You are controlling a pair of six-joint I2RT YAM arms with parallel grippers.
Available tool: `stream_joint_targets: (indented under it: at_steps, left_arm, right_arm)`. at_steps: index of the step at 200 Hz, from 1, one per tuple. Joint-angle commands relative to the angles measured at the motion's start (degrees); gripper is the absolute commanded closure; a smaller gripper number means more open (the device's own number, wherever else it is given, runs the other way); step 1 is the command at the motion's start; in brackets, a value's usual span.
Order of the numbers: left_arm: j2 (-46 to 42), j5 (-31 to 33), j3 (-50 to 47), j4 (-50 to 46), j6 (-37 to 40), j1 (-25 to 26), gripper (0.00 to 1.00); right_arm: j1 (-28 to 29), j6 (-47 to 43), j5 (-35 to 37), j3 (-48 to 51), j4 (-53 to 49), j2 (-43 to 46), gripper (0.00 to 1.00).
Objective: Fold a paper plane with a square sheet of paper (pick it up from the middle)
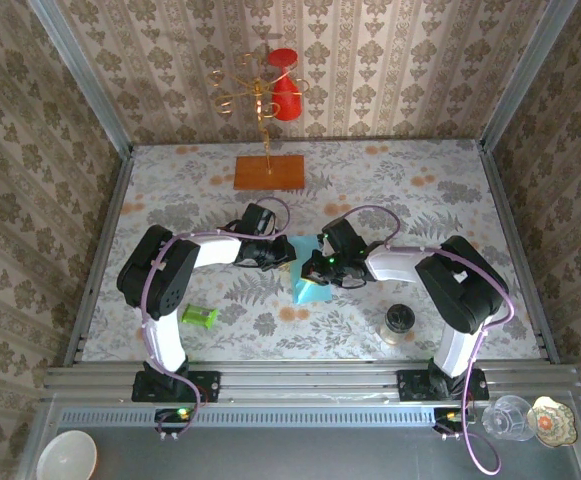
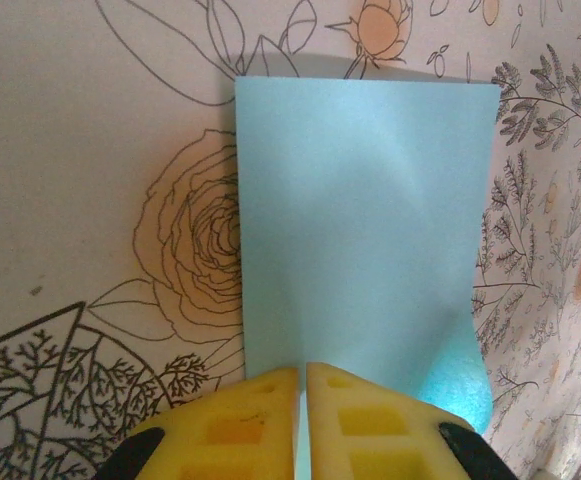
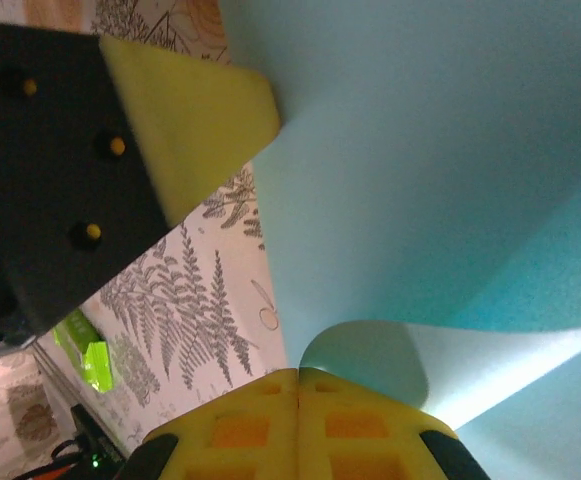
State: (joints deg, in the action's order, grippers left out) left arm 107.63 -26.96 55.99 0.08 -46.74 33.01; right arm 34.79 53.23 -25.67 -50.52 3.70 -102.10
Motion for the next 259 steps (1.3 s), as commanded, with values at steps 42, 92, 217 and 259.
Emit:
stream_joint_targets:
  at_steps: [42,92,217,259]
  left_arm:
    - [2.49,1.41,-1.57,-2.64,-0.32,0.38,0.87]
    - [2.49,1.22,-1.67,-2.27,-0.54,0.38,0.87]
    - [2.23,1.16,-1.96,-1.97,-0.9,0.47,0.87]
    - [2.14,1.21,-2.04,-1.93,-0.99,0.47,0.87]
  right_arm:
    - [0.28,-1.39,0.25,-3.6,-1.78,-2.22,1.0]
    - [0.3,-2.52,0.27,-3.99,-3.07,-2.58,1.0]
    - [0.2,-2.17,-0.73,-3.71,-1.7,-4.2,1.0]
    - [-0.2,-1.92,-0.18,-3.46,-1.16,-4.24,1.0]
